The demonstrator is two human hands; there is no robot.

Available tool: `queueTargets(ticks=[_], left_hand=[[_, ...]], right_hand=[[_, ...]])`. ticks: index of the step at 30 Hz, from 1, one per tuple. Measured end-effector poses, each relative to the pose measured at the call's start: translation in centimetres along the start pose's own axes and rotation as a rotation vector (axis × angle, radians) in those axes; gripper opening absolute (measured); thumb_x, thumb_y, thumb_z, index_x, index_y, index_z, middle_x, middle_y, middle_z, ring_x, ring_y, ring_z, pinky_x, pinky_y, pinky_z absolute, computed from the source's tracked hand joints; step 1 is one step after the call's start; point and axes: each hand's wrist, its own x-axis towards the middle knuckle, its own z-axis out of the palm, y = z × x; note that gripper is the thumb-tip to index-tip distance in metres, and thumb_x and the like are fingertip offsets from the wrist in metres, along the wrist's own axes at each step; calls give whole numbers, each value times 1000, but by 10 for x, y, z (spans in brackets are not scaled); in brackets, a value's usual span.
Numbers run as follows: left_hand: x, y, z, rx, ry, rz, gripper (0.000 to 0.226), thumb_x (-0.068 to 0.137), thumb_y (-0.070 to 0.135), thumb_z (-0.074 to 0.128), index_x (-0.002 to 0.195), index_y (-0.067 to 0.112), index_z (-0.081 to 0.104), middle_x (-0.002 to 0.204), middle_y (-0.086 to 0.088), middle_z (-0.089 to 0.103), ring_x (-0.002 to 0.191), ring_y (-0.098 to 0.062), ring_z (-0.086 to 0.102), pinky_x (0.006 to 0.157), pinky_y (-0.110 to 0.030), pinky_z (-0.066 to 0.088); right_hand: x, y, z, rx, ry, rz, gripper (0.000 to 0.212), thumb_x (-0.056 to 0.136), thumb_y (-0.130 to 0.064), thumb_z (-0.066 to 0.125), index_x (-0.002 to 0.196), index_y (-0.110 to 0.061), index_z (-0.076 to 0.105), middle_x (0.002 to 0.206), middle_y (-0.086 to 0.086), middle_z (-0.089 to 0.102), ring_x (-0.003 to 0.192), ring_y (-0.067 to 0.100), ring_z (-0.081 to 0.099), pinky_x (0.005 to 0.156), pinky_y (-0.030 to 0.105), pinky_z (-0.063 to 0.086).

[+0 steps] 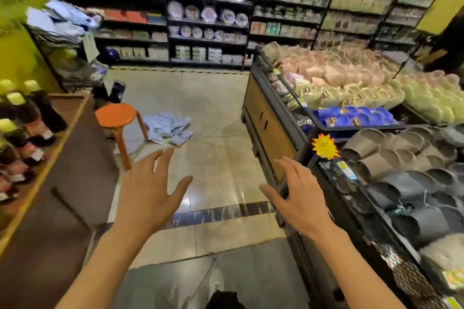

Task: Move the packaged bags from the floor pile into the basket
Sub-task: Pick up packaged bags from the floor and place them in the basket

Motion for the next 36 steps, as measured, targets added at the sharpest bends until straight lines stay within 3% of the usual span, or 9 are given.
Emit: queueTargets(ticks=[9, 13, 18, 24, 30, 36], left_hand=[[190, -44, 42, 68, 8, -62, 80, 92, 70, 40, 151, 16, 47, 141, -13, 61, 126, -37, 58, 92, -54, 53], [275, -65, 57, 55, 47, -98, 71, 97, 63, 54, 152, 19, 45, 134, -11, 62, 119, -35, 60, 87, -53, 53], [355, -101, 83, 88, 49, -165, 72, 94, 66, 47, 150, 20, 47, 132, -8, 64, 123, -32, 60, 96, -55, 50], [460, -150, 125, -10, 21, -170, 76, 93, 71, 41, 150, 20, 47, 135, -7, 62, 123, -31, 58, 99, -55, 49], [586, -203, 171, -149, 15, -153, 74, 94, 61, 52, 151, 15, 48, 144, -8, 59, 129, -30, 57, 105, -47, 45], [693, -243, 208, -194, -14, -199, 70, 94, 57, 59, 153, 21, 44, 148, -4, 54, 107, -30, 67, 98, -44, 47]], right_hand=[[223, -2, 64, 81, 18, -126, 86, 88, -79, 37, 148, -19, 53, 153, 4, 54, 141, 23, 48, 115, 40, 37], [326, -5, 73, 127, 12, -164, 86, 89, -77, 37, 148, -17, 53, 151, 7, 55, 140, 26, 49, 116, 41, 37], [426, -6, 95, 160, 24, -196, 83, 90, -75, 40, 147, -16, 54, 150, 8, 56, 138, 26, 51, 113, 45, 41], [542, -3, 132, 158, 4, -153, 90, 89, -78, 36, 151, -16, 50, 154, 8, 52, 143, 26, 47, 116, 41, 37], [671, -4, 161, 149, -2, -122, 91, 87, -78, 37, 155, -17, 45, 157, 3, 49, 146, 22, 43, 118, 37, 32], [788, 0, 191, 163, -25, -96, 92, 88, -78, 39, 157, -18, 41, 160, 3, 47, 147, 20, 40, 119, 37, 31]])
